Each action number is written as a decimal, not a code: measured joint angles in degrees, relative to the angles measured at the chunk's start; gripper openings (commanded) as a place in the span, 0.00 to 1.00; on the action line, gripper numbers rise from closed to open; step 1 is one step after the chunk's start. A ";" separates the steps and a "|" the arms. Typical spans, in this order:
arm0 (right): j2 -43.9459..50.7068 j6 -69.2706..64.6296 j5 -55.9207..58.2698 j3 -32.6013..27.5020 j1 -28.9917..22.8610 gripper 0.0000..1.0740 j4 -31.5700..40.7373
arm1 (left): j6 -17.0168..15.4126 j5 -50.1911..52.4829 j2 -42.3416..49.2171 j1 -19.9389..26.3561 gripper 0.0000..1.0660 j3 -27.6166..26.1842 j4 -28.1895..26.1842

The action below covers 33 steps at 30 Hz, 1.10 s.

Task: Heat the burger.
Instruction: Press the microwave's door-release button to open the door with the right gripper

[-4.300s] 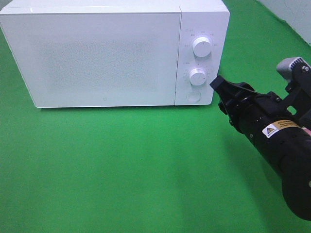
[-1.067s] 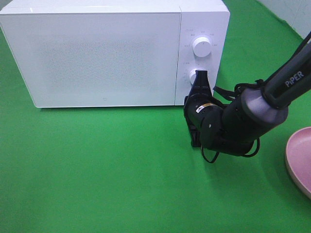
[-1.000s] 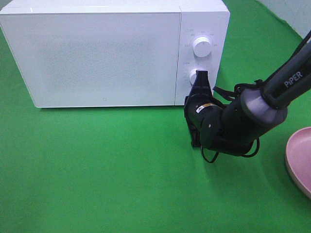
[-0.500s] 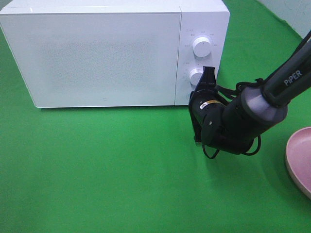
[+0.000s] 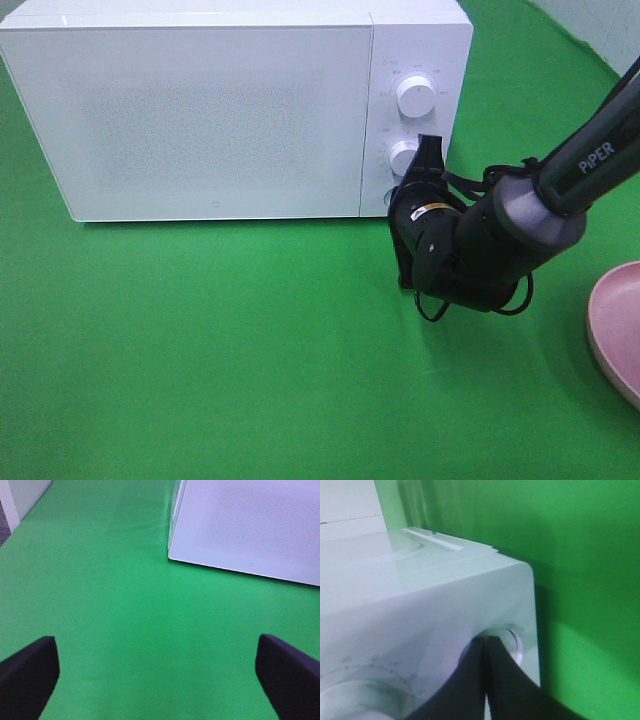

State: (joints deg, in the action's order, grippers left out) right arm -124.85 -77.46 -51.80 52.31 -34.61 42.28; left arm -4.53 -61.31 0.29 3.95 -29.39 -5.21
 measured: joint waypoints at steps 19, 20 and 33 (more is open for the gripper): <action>-1.15 -0.52 -3.15 0.29 -0.06 0.00 -0.34 | 0.00 0.00 0.00 0.00 0.94 0.00 0.00; -1.15 -0.52 -3.15 0.34 0.06 0.00 -0.34 | 0.00 0.00 0.00 0.00 0.94 0.00 0.00; -3.27 0.69 -2.41 3.84 0.29 0.00 2.06 | 0.00 0.00 0.00 0.00 0.94 0.00 0.00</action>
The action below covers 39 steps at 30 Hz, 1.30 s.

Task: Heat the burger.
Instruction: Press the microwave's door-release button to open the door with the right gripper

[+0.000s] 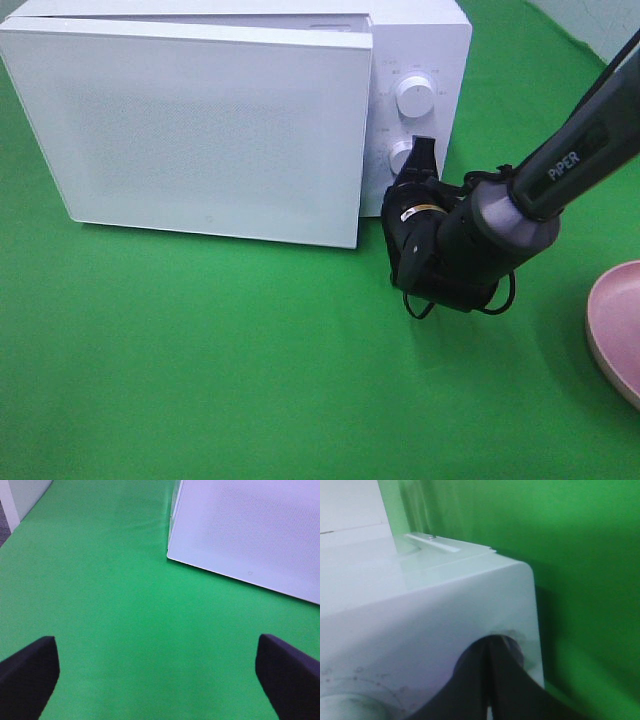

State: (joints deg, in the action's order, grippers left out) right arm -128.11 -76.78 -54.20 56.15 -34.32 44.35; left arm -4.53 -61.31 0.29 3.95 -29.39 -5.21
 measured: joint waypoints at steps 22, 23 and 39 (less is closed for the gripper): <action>0.63 1.32 1.43 0.11 -0.23 0.00 1.78 | 0.00 0.00 0.00 0.00 0.94 0.00 0.00; 0.69 1.32 1.55 -0.06 -0.23 0.00 1.43 | 0.00 0.00 0.00 0.00 0.94 0.00 0.00; 5.50 0.17 4.07 -4.81 0.29 0.00 -3.78 | 0.00 0.00 0.00 0.00 0.94 0.00 0.00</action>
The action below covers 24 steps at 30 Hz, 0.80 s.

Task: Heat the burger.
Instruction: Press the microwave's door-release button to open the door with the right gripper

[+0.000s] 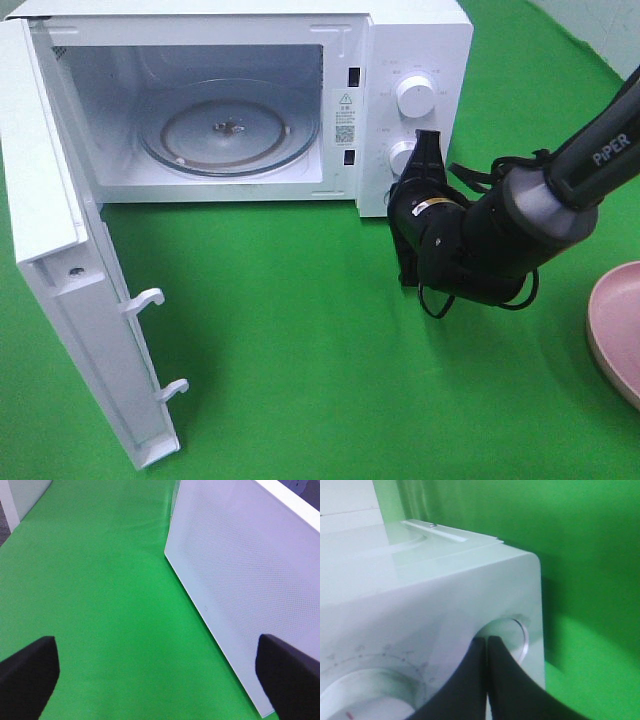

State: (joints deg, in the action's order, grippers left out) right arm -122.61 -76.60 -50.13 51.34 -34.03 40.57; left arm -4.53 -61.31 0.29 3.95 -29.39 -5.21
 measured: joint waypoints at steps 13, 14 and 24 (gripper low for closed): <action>6.65 0.17 1.43 -7.68 0.11 0.00 -5.39 | 0.00 0.00 0.00 0.00 0.94 0.00 0.00; 7.33 0.46 1.66 -8.25 0.11 0.00 -6.19 | 0.00 0.00 0.00 0.00 0.94 0.00 0.00; 14.73 15.07 9.97 -12.66 0.11 0.00 -10.08 | 0.00 0.00 0.00 0.00 0.94 0.00 0.00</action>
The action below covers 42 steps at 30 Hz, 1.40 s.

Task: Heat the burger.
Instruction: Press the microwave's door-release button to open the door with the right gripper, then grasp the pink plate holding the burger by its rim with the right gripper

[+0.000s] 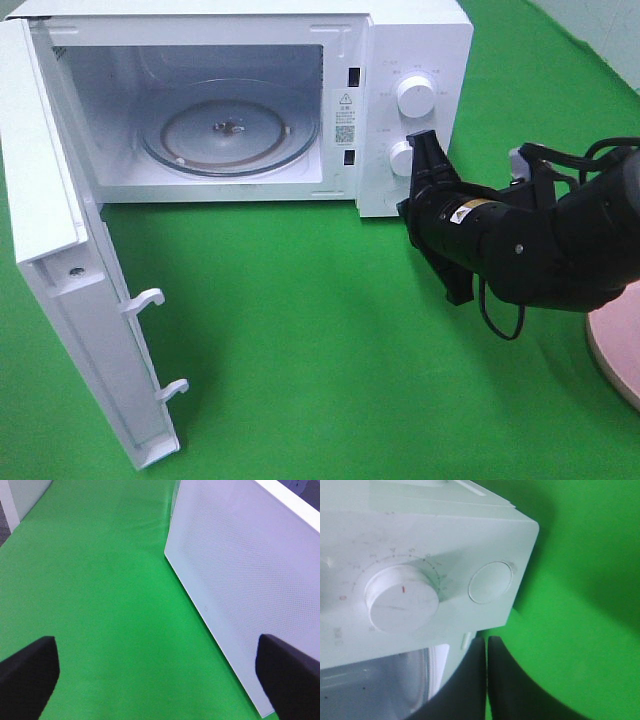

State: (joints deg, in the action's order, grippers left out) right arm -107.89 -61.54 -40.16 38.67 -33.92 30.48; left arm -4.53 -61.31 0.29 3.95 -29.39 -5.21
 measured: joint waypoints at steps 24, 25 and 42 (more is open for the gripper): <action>13.52 36.15 33.69 -0.63 0.00 0.01 -14.04 | 0.00 0.00 0.00 0.00 0.94 0.00 0.00; 14.44 37.24 36.90 -0.63 0.00 0.01 -16.04 | 0.00 0.00 0.00 0.00 0.94 0.00 0.00; 20.63 43.26 64.40 -0.63 0.00 0.05 -32.20 | 0.00 0.00 0.00 0.00 0.94 0.00 0.00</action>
State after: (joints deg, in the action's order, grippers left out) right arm -87.26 -18.28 24.24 38.04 -33.92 -1.72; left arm -4.53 -61.31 0.29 3.95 -29.39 -5.21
